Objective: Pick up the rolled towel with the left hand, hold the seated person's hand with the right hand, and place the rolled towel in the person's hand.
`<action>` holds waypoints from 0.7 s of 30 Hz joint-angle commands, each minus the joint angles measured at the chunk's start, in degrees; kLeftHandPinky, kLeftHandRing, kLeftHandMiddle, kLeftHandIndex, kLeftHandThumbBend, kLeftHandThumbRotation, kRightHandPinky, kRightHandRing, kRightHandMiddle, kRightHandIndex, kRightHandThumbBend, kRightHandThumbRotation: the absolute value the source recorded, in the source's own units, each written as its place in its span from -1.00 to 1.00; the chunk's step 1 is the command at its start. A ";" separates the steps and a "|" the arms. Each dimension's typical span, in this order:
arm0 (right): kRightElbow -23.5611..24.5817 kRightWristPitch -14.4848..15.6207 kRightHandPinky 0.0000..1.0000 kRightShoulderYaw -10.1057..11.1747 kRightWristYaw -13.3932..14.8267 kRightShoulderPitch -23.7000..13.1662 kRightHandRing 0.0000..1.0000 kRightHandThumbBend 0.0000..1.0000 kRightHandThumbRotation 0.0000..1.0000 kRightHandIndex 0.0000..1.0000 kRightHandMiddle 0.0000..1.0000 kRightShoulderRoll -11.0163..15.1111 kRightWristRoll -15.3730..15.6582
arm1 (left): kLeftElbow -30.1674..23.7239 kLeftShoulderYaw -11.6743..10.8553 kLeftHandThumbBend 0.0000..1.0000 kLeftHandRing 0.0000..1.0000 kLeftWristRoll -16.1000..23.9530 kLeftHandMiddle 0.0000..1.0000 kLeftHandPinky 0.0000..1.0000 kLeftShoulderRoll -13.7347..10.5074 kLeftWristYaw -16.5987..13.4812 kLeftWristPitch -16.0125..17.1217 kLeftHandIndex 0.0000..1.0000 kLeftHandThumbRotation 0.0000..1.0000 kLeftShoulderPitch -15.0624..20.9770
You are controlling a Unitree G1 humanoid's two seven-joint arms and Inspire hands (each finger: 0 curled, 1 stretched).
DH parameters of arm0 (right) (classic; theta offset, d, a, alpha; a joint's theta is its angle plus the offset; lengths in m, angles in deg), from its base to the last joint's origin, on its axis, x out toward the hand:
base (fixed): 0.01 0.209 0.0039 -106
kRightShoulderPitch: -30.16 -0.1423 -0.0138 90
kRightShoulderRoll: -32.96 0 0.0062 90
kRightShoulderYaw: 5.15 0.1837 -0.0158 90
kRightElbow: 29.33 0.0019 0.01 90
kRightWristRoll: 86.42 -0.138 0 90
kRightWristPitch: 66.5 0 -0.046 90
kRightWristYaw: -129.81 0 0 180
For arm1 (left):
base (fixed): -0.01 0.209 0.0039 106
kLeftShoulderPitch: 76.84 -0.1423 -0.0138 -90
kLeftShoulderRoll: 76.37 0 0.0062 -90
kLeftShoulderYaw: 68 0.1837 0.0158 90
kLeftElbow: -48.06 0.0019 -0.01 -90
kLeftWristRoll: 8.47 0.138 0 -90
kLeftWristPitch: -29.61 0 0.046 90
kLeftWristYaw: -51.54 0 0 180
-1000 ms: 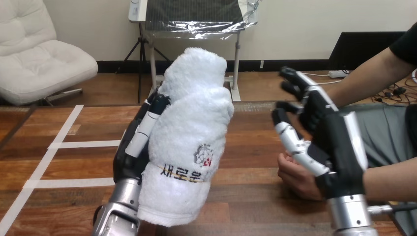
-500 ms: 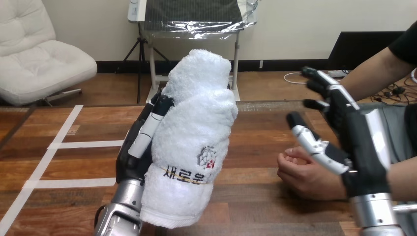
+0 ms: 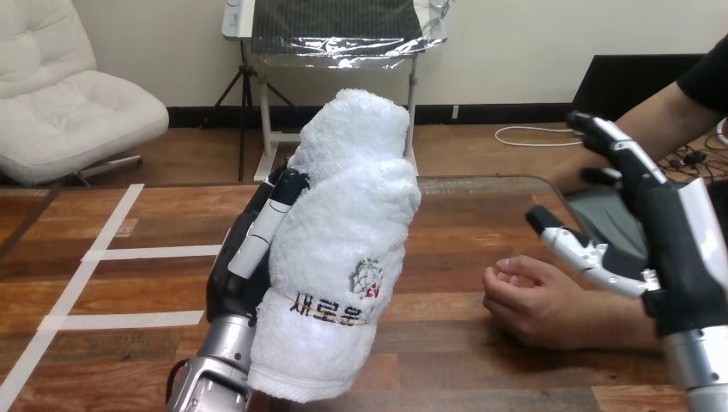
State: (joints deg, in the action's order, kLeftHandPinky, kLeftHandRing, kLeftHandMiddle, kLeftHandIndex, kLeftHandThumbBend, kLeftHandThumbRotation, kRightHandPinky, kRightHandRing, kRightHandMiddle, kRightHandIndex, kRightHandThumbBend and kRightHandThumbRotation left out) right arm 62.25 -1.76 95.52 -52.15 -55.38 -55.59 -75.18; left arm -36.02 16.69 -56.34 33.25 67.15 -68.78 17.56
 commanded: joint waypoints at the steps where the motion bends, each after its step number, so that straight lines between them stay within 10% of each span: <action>1: 4.95 2.72 0.60 1.46 -0.11 -2.90 0.83 0.31 -0.55 0.73 0.87 3.40 2.88 | -3.42 0.10 0.41 -0.36 -1.44 -0.18 -0.54 7.02 0.70 2.13 0.00 -1.00 1.83; 21: 11.66 15.73 0.49 2.68 -8.11 -1.87 0.87 0.46 -0.74 0.73 0.85 14.05 12.36 | -2.98 0.31 0.39 -0.35 -1.32 -0.18 -0.54 6.88 0.96 2.87 0.01 -1.00 1.89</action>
State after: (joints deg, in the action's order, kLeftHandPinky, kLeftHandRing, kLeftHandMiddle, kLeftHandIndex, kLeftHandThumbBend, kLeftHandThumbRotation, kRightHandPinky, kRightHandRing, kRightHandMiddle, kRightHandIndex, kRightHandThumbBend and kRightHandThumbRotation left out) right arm 70.65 11.22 97.37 -58.18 -55.33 -45.00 -63.97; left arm -36.01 16.84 -56.37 33.25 67.13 -67.83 17.55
